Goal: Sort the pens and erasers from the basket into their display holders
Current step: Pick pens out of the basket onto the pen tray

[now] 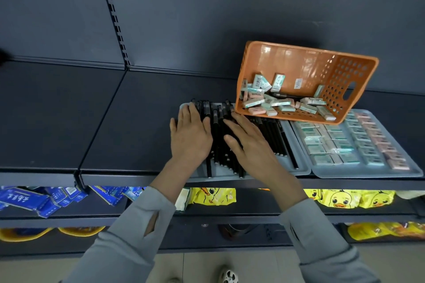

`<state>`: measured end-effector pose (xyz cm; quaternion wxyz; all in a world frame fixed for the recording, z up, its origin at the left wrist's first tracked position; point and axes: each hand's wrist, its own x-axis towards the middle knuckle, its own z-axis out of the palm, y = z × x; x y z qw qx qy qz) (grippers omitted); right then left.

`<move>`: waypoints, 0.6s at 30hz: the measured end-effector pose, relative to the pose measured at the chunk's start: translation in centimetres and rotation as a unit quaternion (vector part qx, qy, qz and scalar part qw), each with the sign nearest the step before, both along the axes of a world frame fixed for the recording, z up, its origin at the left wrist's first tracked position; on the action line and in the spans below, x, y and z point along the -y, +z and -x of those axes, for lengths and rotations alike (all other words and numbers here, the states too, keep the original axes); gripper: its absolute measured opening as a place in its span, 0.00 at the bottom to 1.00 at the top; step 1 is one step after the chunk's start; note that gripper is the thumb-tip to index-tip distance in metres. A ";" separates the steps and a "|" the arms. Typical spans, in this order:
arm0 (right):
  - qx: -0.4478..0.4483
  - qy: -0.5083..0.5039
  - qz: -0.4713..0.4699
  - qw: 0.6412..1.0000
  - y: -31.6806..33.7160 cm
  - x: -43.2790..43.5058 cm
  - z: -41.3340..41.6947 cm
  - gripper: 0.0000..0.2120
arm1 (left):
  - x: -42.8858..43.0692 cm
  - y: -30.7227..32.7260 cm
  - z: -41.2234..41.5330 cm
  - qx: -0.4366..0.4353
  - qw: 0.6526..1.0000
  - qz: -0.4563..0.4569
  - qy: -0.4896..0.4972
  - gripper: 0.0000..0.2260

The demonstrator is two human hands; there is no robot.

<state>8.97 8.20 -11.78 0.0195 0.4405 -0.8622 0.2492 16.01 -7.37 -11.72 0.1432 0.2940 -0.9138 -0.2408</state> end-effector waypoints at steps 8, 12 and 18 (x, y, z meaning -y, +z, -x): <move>-0.034 0.099 -0.067 0.992 1.4 -1.4 -1.9 0.42 | 3.7 0.8 0.5 -0.067 0.993 0.008 -0.099 0.27; -0.049 0.109 -0.064 0.991 0.7 -0.5 -2.2 0.42 | 5.4 1.0 2.5 -0.040 0.986 -0.003 -0.160 0.25; -0.081 0.083 0.003 0.993 0.3 -0.4 -1.9 0.36 | 4.8 0.2 1.6 -0.104 0.984 -0.020 -0.145 0.20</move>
